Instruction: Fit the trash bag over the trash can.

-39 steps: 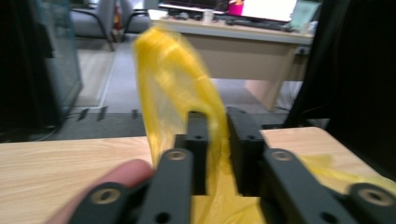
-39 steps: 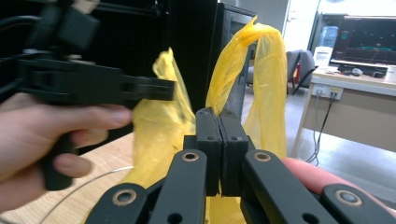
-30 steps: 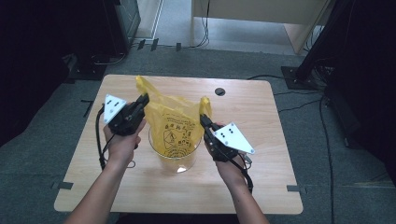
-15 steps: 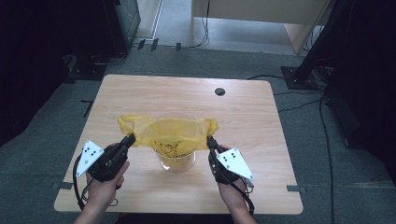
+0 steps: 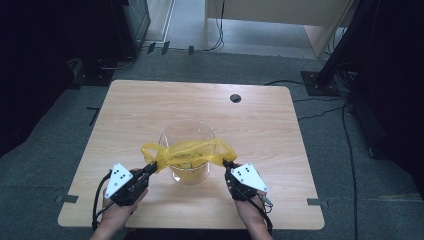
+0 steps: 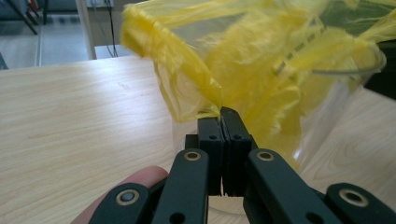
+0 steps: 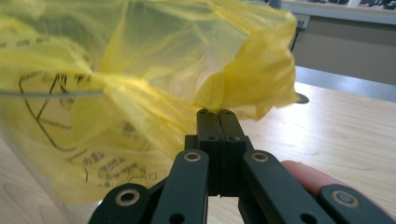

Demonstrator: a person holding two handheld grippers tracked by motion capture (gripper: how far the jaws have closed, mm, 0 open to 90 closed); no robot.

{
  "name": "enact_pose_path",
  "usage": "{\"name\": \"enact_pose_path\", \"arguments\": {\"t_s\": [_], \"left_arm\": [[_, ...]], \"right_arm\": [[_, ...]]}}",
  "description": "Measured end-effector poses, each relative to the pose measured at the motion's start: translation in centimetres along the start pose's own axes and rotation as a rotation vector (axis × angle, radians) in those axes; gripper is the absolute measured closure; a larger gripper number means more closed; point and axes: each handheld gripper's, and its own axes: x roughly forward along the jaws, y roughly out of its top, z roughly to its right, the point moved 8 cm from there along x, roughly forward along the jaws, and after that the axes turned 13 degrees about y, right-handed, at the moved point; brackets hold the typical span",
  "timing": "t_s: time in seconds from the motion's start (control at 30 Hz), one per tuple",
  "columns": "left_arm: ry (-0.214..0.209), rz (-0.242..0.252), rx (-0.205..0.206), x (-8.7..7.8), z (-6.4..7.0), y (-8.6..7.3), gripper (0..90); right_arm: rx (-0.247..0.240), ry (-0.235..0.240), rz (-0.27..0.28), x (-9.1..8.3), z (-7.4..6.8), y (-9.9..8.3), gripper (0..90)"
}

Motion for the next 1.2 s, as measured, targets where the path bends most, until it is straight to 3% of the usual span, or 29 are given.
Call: {"name": "enact_pose_path", "arguments": {"t_s": [0.03, 0.1, 0.17, 0.2, 0.23, 0.4, 0.43, 0.47, 0.5, 0.53, 0.6, 0.7, 0.77, 0.87, 0.9, 0.93, 0.97, 1.0, 1.03, 1.07, 1.13, 1.2], "left_arm": [[-0.004, -0.005, 0.028, 0.1, 0.7, -0.3, 89.0], [-0.021, -0.011, 0.03, 0.1, 1.1, -0.4, 89.0], [-0.066, -0.011, 0.04, 0.0, 1.7, -0.6, 89.0], [-0.113, -0.008, 0.023, -0.4, 1.9, -0.5, 89.0], [-0.128, -0.007, 0.02, -0.5, 2.0, -0.4, 88.9], [-0.131, -0.024, 0.046, -0.4, 2.0, -0.7, 89.0], [-0.127, -0.055, 0.076, -0.1, 2.0, -1.3, 89.0], [-0.127, -0.055, 0.076, -0.1, 2.0, -1.3, 89.0], [-0.128, -0.097, 0.091, 0.4, 1.9, -2.2, 89.0], [-0.128, -0.097, 0.091, 0.4, 1.9, -2.2, 89.0], [-0.104, -0.165, 0.078, 1.2, 1.0, -3.4, 89.0], [-0.083, -0.18, 0.058, 1.5, 0.1, -3.6, 89.0], [-0.047, -0.181, 0.062, 1.7, -0.7, -3.6, 88.9], [-0.048, -0.177, 0.04, 1.6, -1.2, -3.6, 88.4], [-0.039, -0.134, 0.039, 1.3, -1.1, -3.3, 79.2], [-0.039, -0.134, 0.039, 1.3, -1.1, -3.3, 67.2], [-0.055, -0.109, 0.032, 1.0, -0.9, -3.0, 57.9], [-0.07, -0.092, 0.029, 0.8, -0.7, -2.7, 57.9], [-0.075, -0.071, 0.03, 0.6, -0.6, -2.4, 50.1], [-0.076, -0.054, 0.028, 0.4, -0.5, -2.1, 43.5], [-0.088, -0.025, 0.011, -0.1, -0.6, -1.5, 32.9], [-0.089, -0.015, 0.009, -0.2, -0.6, -1.4, 31.3]], "right_arm": [[-0.004, 0.008, -0.009, 0.2, -0.3, -0.2, 90.0], [-0.008, 0.024, -0.037, 0.6, -0.8, -0.7, 90.0], [-0.013, 0.034, -0.056, 0.9, -1.0, -0.9, 90.0], [-0.01, 0.038, -0.096, 1.1, -0.9, -1.4, 90.0], [0.003, 0.038, -0.111, 1.2, -0.6, -1.7, 90.0], [0.045, 0.029, -0.11, 1.1, 0.6, -2.0, 90.0], [0.044, 0.02, -0.096, 0.7, 0.6, -1.6, 90.0], [0.044, 0.02, -0.096, 0.7, 0.6, -1.6, 90.0], [0.028, 0.028, -0.069, 0.2, 0.4, -1.0, 90.0], [0.028, 0.028, -0.069, 0.2, 0.4, -1.0, 90.0], [0.008, 0.033, -0.057, -0.3, 0.2, -0.7, 90.0], [0.01, 0.04, -0.077, -0.2, 0.4, -1.0, 90.0], [0.041, 0.042, -0.111, 0.2, 0.7, -1.8, 90.0], [0.062, 0.046, -0.152, 0.6, 0.8, -2.8, 90.0], [0.054, 0.056, -0.138, 0.5, 0.7, -2.7, 88.3], [0.054, 0.056, -0.138, 0.5, 0.7, -2.7, 88.3], [0.054, 0.12, -0.086, 0.2, 0.3, -2.1, 68.9], [0.054, 0.12, -0.086, 0.2, 0.3, -2.1, 68.9], [0.053, 0.142, -0.066, 0.0, 0.2, -1.8, 62.3], [0.049, 0.143, -0.048, -0.2, 0.2, -1.6, 49.5], [0.02, 0.145, -0.007, -0.8, 0.1, -1.0, 35.6], [0.011, 0.164, 0.007, -1.0, -0.1, -0.8, 32.0]]}}
